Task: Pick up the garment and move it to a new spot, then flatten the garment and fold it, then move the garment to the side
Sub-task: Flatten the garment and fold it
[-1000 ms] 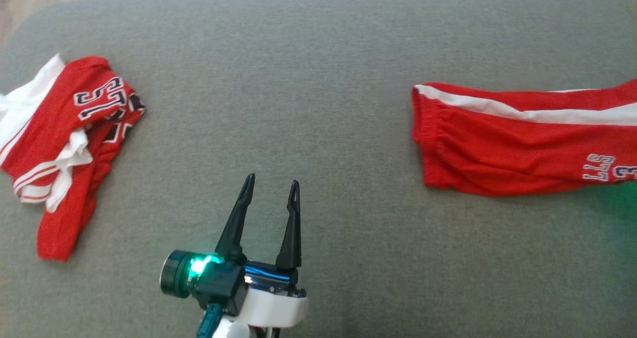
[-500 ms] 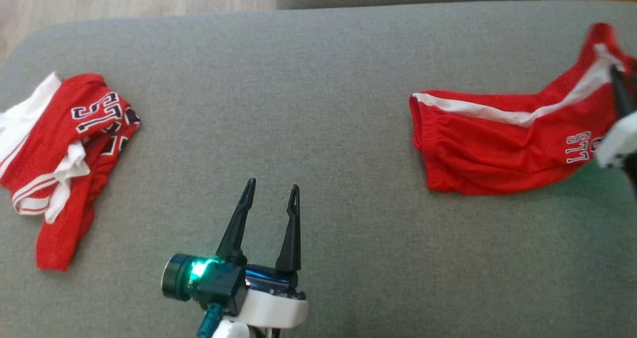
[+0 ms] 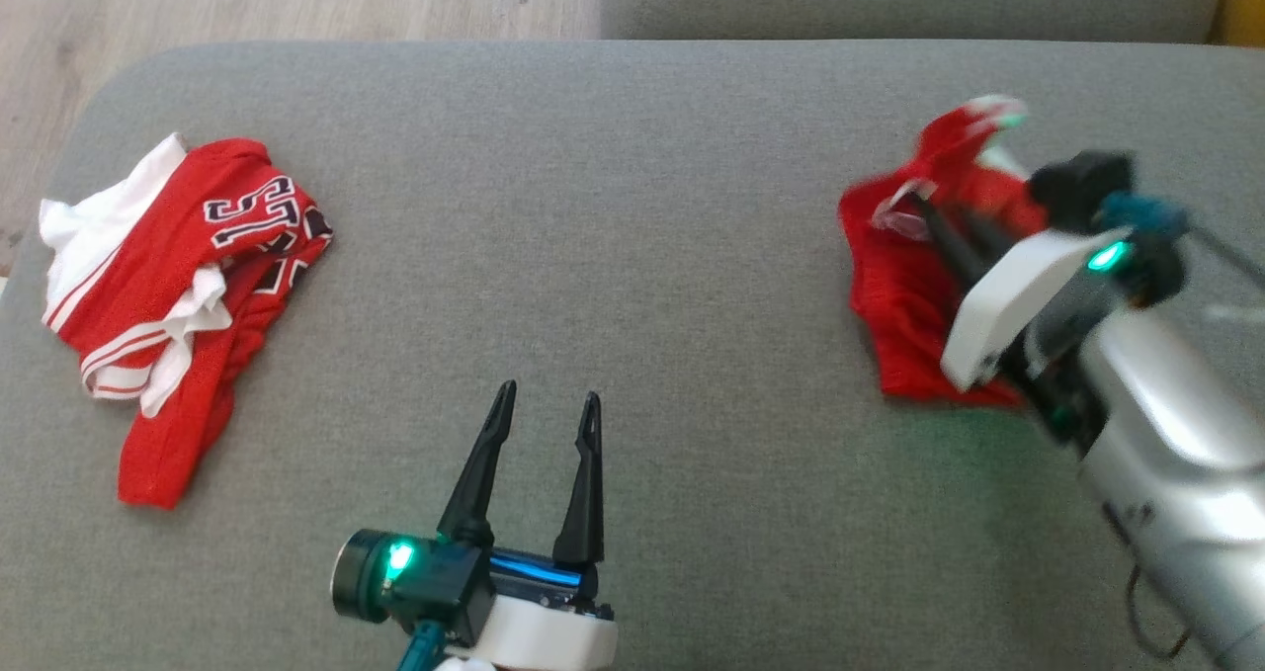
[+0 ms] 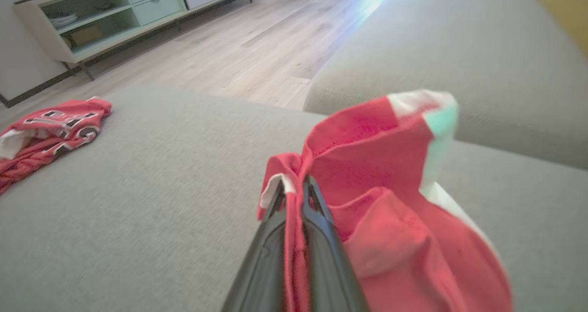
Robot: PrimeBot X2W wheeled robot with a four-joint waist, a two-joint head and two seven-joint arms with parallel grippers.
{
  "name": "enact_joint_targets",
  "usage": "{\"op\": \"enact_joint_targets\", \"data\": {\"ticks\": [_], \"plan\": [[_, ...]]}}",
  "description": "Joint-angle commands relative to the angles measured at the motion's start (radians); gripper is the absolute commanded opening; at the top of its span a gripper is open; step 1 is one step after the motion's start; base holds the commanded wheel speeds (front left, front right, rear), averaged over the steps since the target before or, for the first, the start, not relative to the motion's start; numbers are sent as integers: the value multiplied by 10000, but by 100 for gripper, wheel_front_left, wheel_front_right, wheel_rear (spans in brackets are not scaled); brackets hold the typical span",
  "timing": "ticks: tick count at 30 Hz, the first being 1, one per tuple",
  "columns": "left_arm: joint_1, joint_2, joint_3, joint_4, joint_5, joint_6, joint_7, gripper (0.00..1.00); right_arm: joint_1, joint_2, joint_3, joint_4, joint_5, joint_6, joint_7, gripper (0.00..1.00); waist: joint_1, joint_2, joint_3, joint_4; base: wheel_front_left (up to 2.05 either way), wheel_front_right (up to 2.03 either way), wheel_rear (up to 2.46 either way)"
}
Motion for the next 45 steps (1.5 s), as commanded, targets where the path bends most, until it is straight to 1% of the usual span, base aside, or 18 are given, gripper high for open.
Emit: {"op": "enact_joint_targets", "data": {"ticks": [1,4,6,10,13,15,19,20,21,25,30,34,38,41,42,43,44,45], "plan": [[-258,-43,185,-264,-42,17,-80,100,215,86,94,-375,121,-9,55,100,1,0,8,38,0,0,0],[-273,-43,164,-237,-70,16,-80,100,542,213,122,-776,325,-9,141,100,1,0,-19,70,0,0,0],[-254,-43,184,-215,-68,21,-80,100,755,145,72,-1139,460,-9,144,100,1,0,-69,48,0,0,0],[-144,-43,224,-180,-51,3,-80,100,1197,-298,-439,-1841,523,-9,-102,100,1,0,-265,-62,0,0,0],[-45,-43,250,-191,-33,0,-80,100,1680,-723,-1026,-2224,734,-9,-22,100,1,0,-402,-161,0,0,0],[-13,-43,257,-218,-11,-19,-80,100,2059,-973,-1503,-2381,1141,-9,192,100,1,0,-440,-184,0,0,0],[-3,-43,243,-276,28,-60,-80,100,2700,-1326,-2272,-2626,2513,-9,947,100,1,0,-416,-155,0,0,0],[-16,-43,225,-301,36,-71,-80,100,2790,-1408,-2396,-2686,2894,-9,1165,74,1,0,-374,-122,0,0,0],[-36,-43,209,-320,38,-84,-80,100,2857,-1453,-2510,-2742,3339,-9,1418,0,1,0,-322,-85,0,0,0],[-158,-43,100,-307,40,-142,-80,100,2827,-1633,-2825,-2696,4922,-9,2592,0,1,0,-73,126,0,0,0],[-441,-43,-86,-314,15,-141,-80,100,2325,-1775,-3056,-2045,6090,-9,3787,0,1,0,328,485,0,0,0],[-666,-43,-236,-298,-38,-112,-80,100,1922,-1907,-2936,-1431,6255,-9,4389,0,1,0,585,746,0,0,0],[-793,-43,-301,-274,-109,-54,-80,100,1786,-1775,-2625,-1151,6500,-9,4975,0,1,0,688,849,0,0,0],[-828,-43,-323,-256,-153,-23,-80,100,1858,-1701,-2482,-1312,6737,-9,5247,0,1,0,686,863,0,0,0],[-837,-43,-325,-248,-177,-3,-80,100,1930,-1687,-2389,-1467,6837,-9,5375,0,1,0,665,852,0,0,0],[-829,-43,-314,-230,-225,28,-80,100,2173,-1749,-2080,-1924,6854,-9,5569,0,1,0,577,812,0,0,0],[-829,-43,-314,-230,-225,28,-80,100,2173,-1749,-2080,-1924,6854,-9,5569,0,1,0,577,812,0,0,0],[-815,-43,-304,-218,-238,34,-80,100,2344,-1805,-1912,-2201,6857,-9,5649,0,1,0,517,784,0,0,0]]}}
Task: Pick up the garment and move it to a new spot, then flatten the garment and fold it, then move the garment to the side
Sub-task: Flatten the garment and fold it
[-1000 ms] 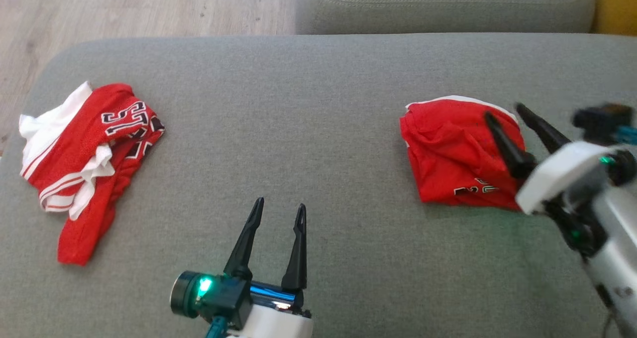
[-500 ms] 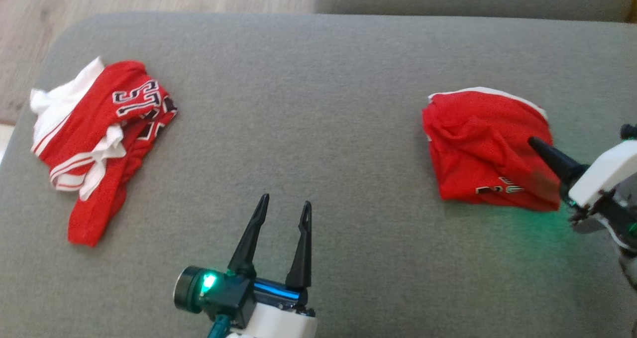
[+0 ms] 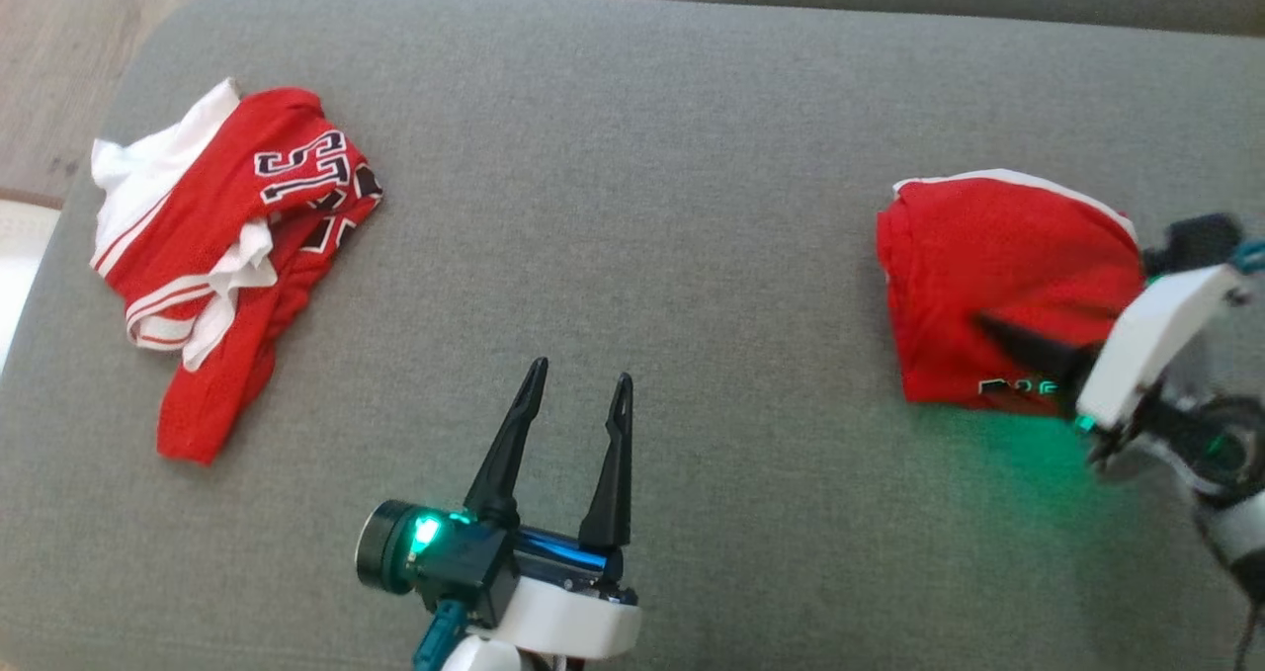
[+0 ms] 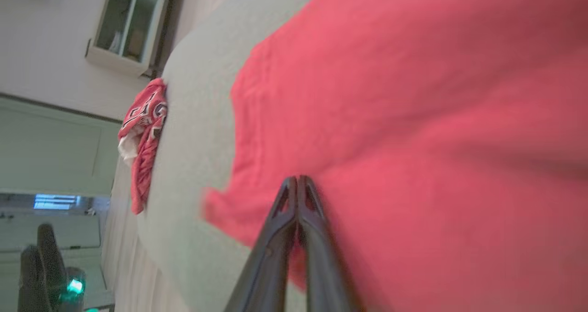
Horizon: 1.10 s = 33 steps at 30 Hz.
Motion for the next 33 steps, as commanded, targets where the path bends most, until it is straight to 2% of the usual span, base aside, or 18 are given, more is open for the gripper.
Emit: {"op": "enact_joint_targets", "data": {"ticks": [1,6,9,10,11,12,13,19,23,28,33], "plan": [[-227,-41,239,-240,-28,68,-80,100,427,-267,234,-650,56,-9,94,0,-1,0,-138,-83,0,0,0],[-28,-41,370,-194,24,71,-80,100,1586,-561,968,-2226,270,-9,349,0,-1,0,-532,-366,0,0,0],[149,-41,462,-143,62,59,-80,100,2193,-652,1130,-3079,107,-9,-256,0,-1,0,-845,-548,0,0,0],[229,-41,516,-124,76,62,-80,100,2319,-658,1128,-3290,-87,-9,-655,8,-1,0,-979,-623,0,0,0],[322,-41,583,-102,88,70,-80,100,2400,-668,1130,-3452,-425,-9,-1155,47,-1,0,-1132,-710,0,0,0],[423,-41,651,-85,100,74,-80,100,2444,-688,1157,-3579,-886,-9,-1725,91,-1,0,-1250,-788,0,0,0],[520,-41,738,-67,114,79,-80,100,2482,-689,1186,-3601,-1405,-9,-2339,100,-1,0,-1406,-875,0,0,0],[1155,-28,1355,43,290,194,-80,100,2836,-148,1059,-2706,-4412,-9,-5839,100,-1,0,-2173,-1244,0,0,0],[1493,-11,1831,-93,449,323,-80,100,3124,776,188,-1678,-6032,-9,-7959,100,-1,0,-2487,-1494,0,0,0],[2004,-13,2307,-307,631,395,-80,100,3747,1936,-1100,-921,-8039,-9,-8695,100,-1,0,-2813,-1785,0,0,0],[2416,-17,2562,-516,987,362,-80,100,4639,2976,-2467,-1780,-9626,-9,-8714,100,-1,0,-2950,-2010,0,0,0]]}}
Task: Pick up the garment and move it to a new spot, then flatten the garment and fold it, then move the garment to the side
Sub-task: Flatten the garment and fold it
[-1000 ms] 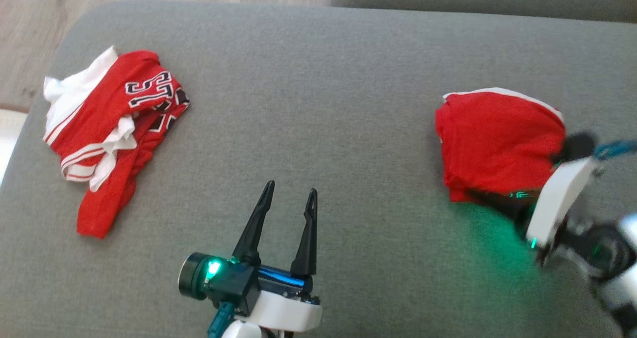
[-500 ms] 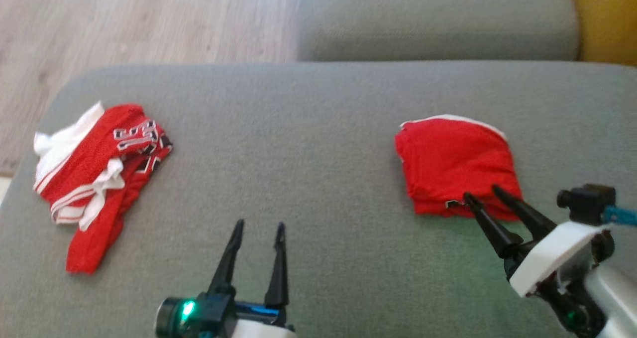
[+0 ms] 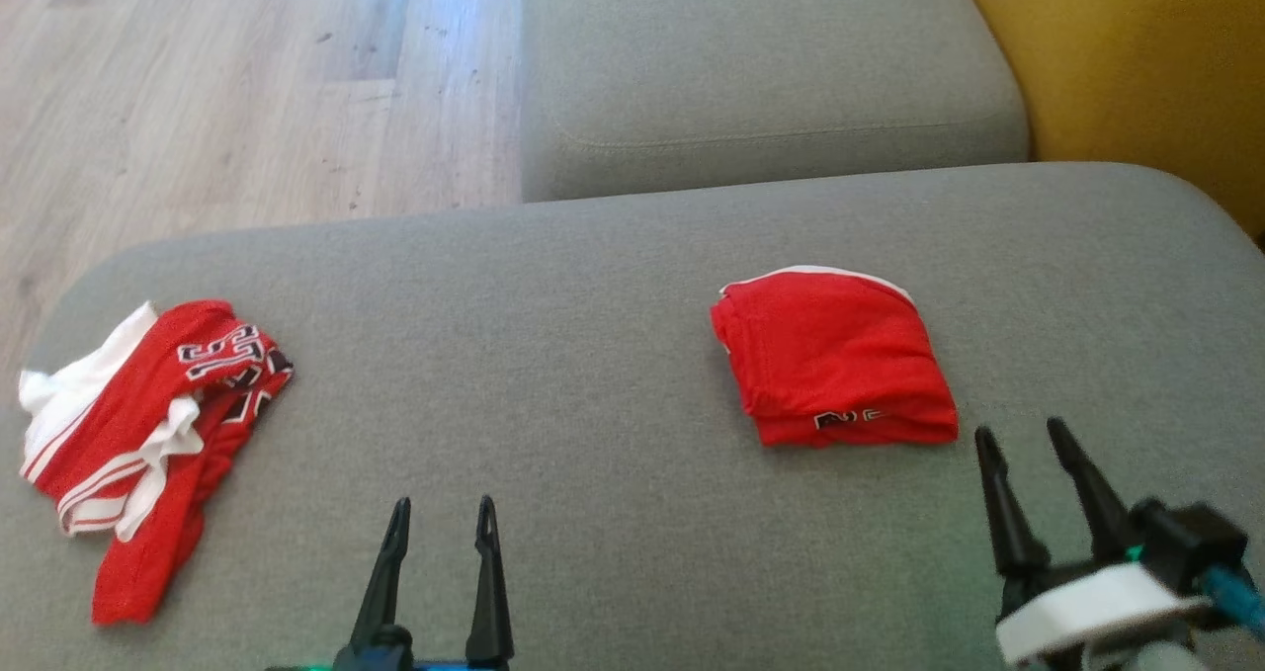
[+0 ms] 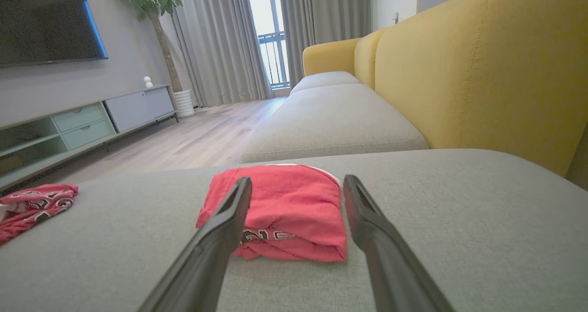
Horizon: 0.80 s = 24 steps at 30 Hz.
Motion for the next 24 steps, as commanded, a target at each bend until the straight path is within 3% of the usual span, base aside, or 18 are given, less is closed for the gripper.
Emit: {"op": "enact_joint_targets", "data": {"ticks": [1,10,24], "plan": [[-207,-43,407,-411,166,-27,-80,100,45,87,-52,-467,-428,-9,-128,100,1,-1,-66,-89,0,0,0],[111,-57,484,-410,488,-139,-80,100,774,836,-368,-662,-997,-9,-130,100,1,-1,-108,-194,0,0,0],[61,-64,470,-252,515,-164,-80,100,850,802,-377,-674,-997,-9,-131,100,1,-1,-126,-102,0,0,0]]}}
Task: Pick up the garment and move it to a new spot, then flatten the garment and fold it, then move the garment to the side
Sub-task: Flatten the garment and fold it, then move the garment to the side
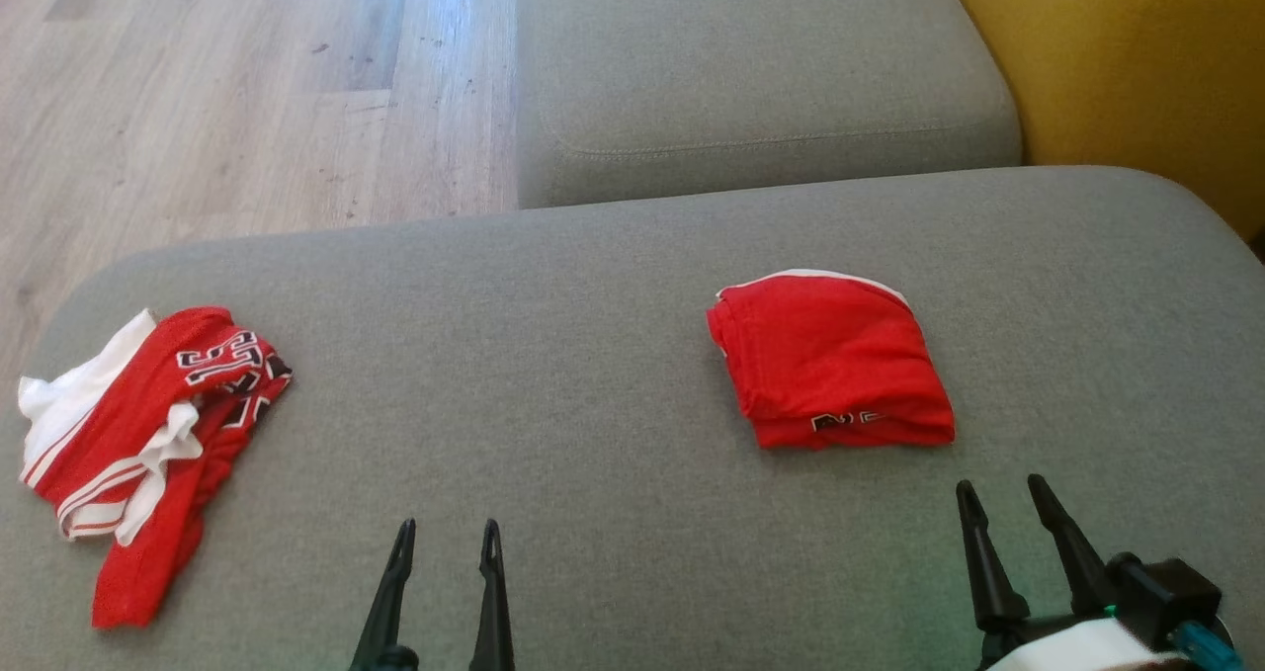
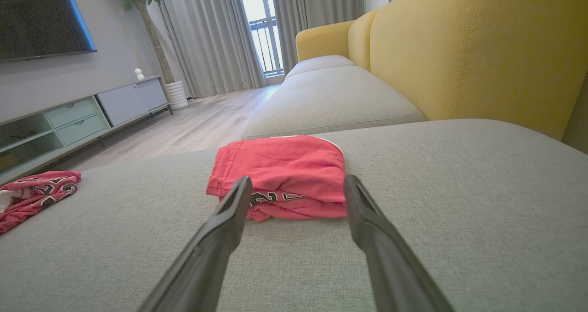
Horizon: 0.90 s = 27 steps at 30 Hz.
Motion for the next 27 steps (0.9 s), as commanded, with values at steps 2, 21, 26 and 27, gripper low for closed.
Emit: {"op": "enact_joint_targets", "data": {"ticks": [2,21,26,27], "plan": [[-360,-65,314,-261,16,9,-80,100,-267,-177,192,-335,-54,-9,-112,100,0,0,-9,16,0,0,0],[-405,-66,285,430,-276,81,-80,100,-371,-394,246,-479,-3,-9,-112,100,0,0,412,188,0,0,0],[-604,-66,174,667,-565,159,-80,100,-1115,-872,417,-24,648,-9,-112,100,0,0,974,361,0,0,0],[-666,-66,135,680,-596,172,-80,100,-1341,-993,422,233,959,-9,-95,100,0,0,1096,407,0,0,0]]}}
